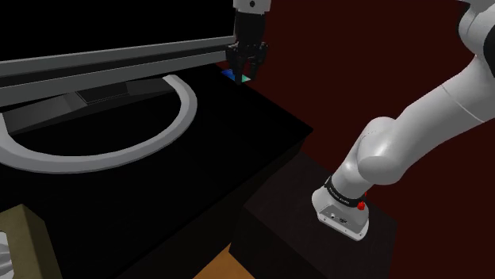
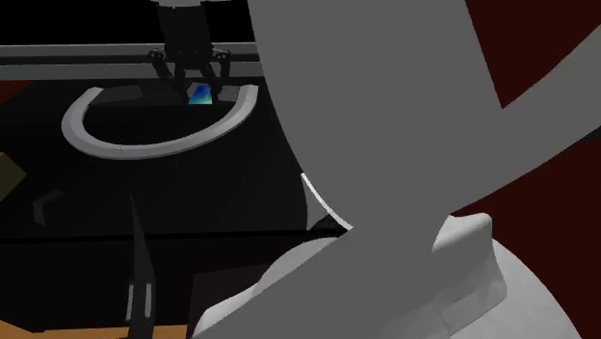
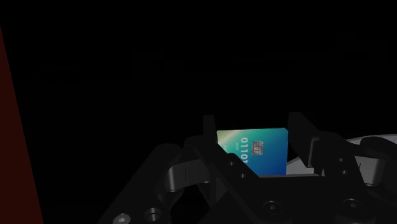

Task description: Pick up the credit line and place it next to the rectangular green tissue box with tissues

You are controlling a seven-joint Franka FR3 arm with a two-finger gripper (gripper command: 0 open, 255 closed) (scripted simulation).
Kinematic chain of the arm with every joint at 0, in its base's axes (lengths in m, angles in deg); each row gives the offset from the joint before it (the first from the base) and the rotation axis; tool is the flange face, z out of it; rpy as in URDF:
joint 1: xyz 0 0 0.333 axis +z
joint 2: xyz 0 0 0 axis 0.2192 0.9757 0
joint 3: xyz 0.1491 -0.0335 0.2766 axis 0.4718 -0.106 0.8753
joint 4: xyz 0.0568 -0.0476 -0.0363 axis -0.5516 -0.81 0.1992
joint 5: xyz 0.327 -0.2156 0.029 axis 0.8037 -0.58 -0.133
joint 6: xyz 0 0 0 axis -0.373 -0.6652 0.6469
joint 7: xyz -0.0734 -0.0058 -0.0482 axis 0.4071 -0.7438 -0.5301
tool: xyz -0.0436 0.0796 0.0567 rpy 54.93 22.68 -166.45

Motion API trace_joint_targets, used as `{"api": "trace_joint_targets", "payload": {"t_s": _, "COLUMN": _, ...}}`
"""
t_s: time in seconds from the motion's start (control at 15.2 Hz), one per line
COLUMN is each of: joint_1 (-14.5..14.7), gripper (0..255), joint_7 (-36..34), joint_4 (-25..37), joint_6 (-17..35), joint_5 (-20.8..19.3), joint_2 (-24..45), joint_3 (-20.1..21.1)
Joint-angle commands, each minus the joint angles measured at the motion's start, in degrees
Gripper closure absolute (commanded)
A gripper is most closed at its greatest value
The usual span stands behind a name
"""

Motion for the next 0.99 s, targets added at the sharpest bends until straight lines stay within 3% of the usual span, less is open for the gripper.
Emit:
{"api": "trace_joint_targets", "payload": {"t_s": 0.0, "joint_1": 1.07, "gripper": 255, "joint_7": -2.87, "joint_4": 0.8, "joint_6": 0.59, "joint_5": 0.74, "joint_2": 1.07, "joint_3": 1.88}}
{"api": "trace_joint_targets", "payload": {"t_s": 0.46, "joint_1": 4.71, "gripper": 255, "joint_7": -12.84, "joint_4": 7.19, "joint_6": 1.57, "joint_5": 1.87, "joint_2": 7.32, "joint_3": 8.21}}
{"api": "trace_joint_targets", "payload": {"t_s": 0.92, "joint_1": 8.73, "gripper": 255, "joint_7": -23.31, "joint_4": 17.04, "joint_6": 1.86, "joint_5": 0.25, "joint_2": 16.6, "joint_3": 14.06}}
